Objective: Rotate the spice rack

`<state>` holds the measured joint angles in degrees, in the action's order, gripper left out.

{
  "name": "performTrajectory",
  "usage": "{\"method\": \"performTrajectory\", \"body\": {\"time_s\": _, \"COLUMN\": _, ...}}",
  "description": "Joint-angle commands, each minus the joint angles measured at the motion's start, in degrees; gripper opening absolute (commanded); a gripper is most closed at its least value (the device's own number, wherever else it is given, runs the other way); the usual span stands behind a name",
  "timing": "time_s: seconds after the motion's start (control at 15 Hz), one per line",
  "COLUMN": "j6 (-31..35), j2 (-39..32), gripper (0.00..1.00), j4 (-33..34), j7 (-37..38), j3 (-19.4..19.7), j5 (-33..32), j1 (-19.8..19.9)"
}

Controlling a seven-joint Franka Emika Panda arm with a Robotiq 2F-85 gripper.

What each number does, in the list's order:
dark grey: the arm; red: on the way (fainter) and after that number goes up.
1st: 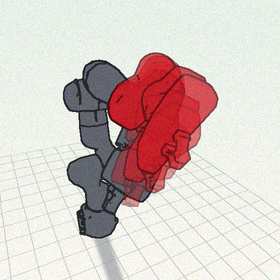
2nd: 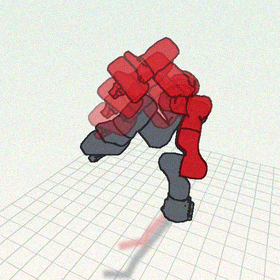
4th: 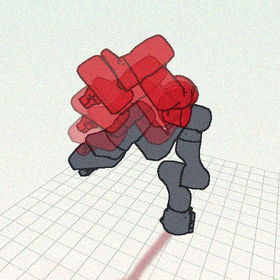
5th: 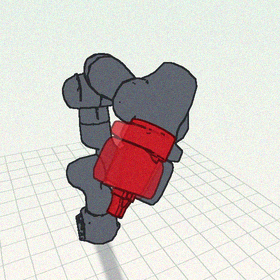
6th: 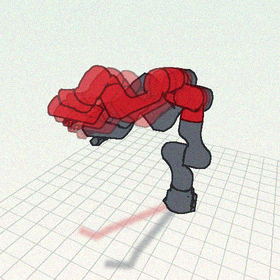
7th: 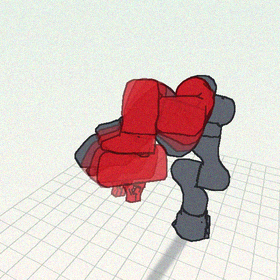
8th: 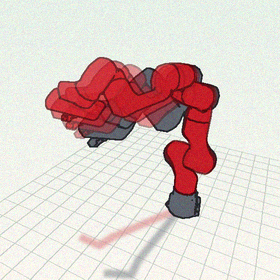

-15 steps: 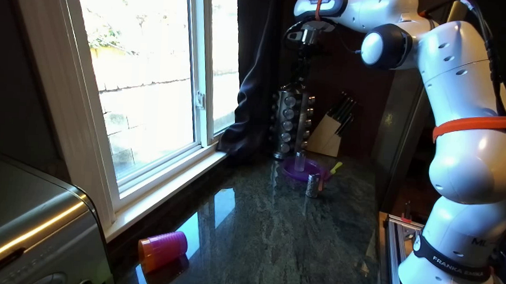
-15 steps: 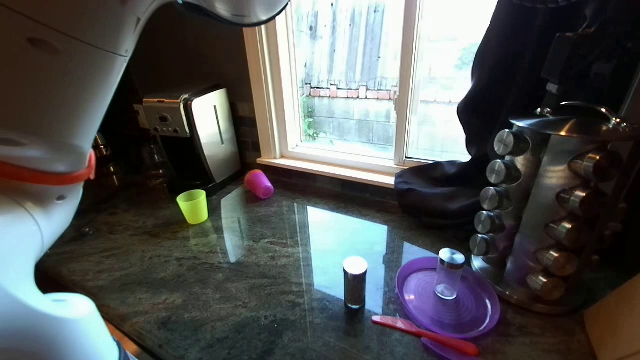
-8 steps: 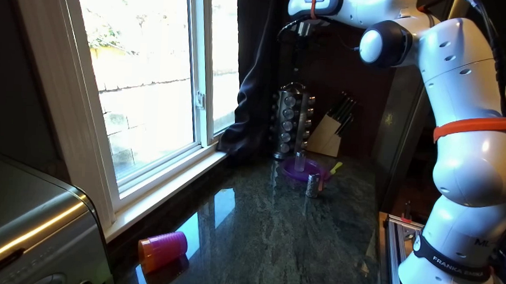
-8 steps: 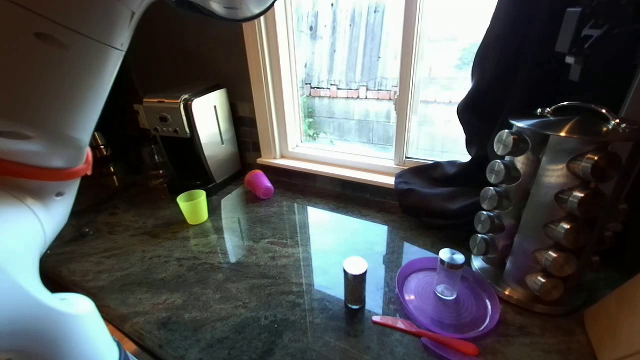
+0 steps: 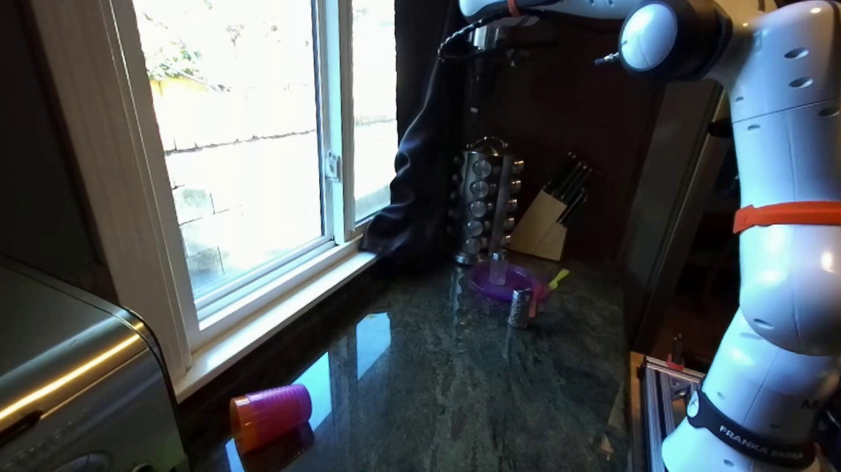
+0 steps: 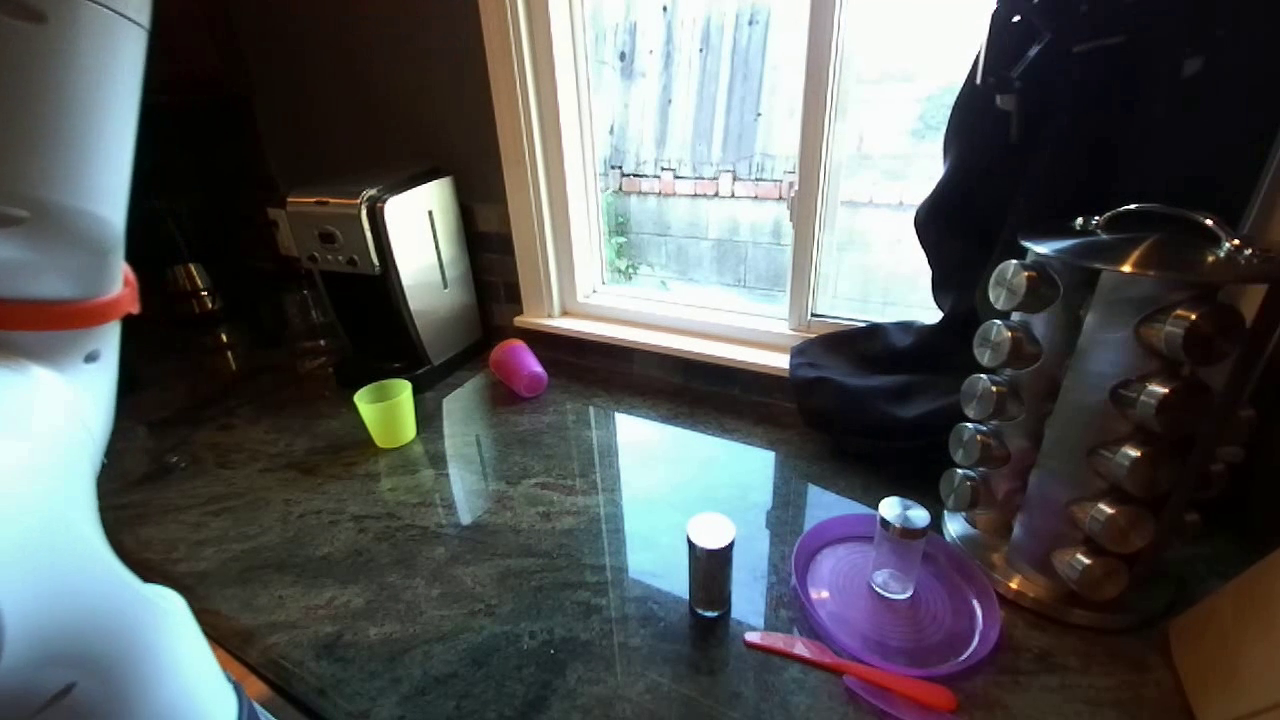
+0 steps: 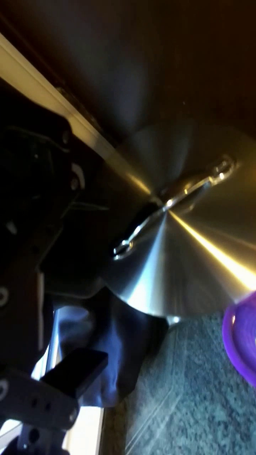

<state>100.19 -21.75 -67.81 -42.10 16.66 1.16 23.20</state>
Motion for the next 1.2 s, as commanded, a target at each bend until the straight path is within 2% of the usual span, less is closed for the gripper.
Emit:
{"method": "performTrajectory", "body": {"time_s": 0.0, "j6": 0.4, "j2": 9.8, "gripper": 1.0, "j4": -13.6, "j7": 12.9, "j3": 0.1, "j5": 0.0, "j1": -4.1}}
{"method": "performTrajectory", "body": {"time_s": 0.33, "j6": 3.0, "j2": 17.7, "gripper": 1.0, "j4": -24.2, "j7": 31.7, "j3": 0.2, "j5": -1.2, "j1": -7.4}}
{"method": "performTrajectory", "body": {"time_s": 0.6, "j6": 4.7, "j2": 21.3, "gripper": 1.0, "j4": -29.0, "j7": 43.7, "j3": 0.0, "j5": -1.0, "j1": -6.9}}
{"method": "performTrajectory", "body": {"time_s": 0.8, "j6": 8.8, "j2": 23.9, "gripper": 1.0, "j4": -32.6, "j7": 51.8, "j3": 0.4, "j5": -1.7, "j1": -6.5}}
{"method": "performTrajectory", "body": {"time_s": 0.87, "j6": 5.3, "j2": 20.0, "gripper": 1.0, "j4": -27.2, "j7": 46.7, "j3": 0.2, "j5": -0.3, "j1": -6.3}}
{"method": "performTrajectory", "body": {"time_s": 1.13, "j6": 6.8, "j2": 22.0, "gripper": 1.0, "j4": -29.7, "j7": 50.0, "j3": 0.5, "j5": -0.5, "j1": -6.2}}
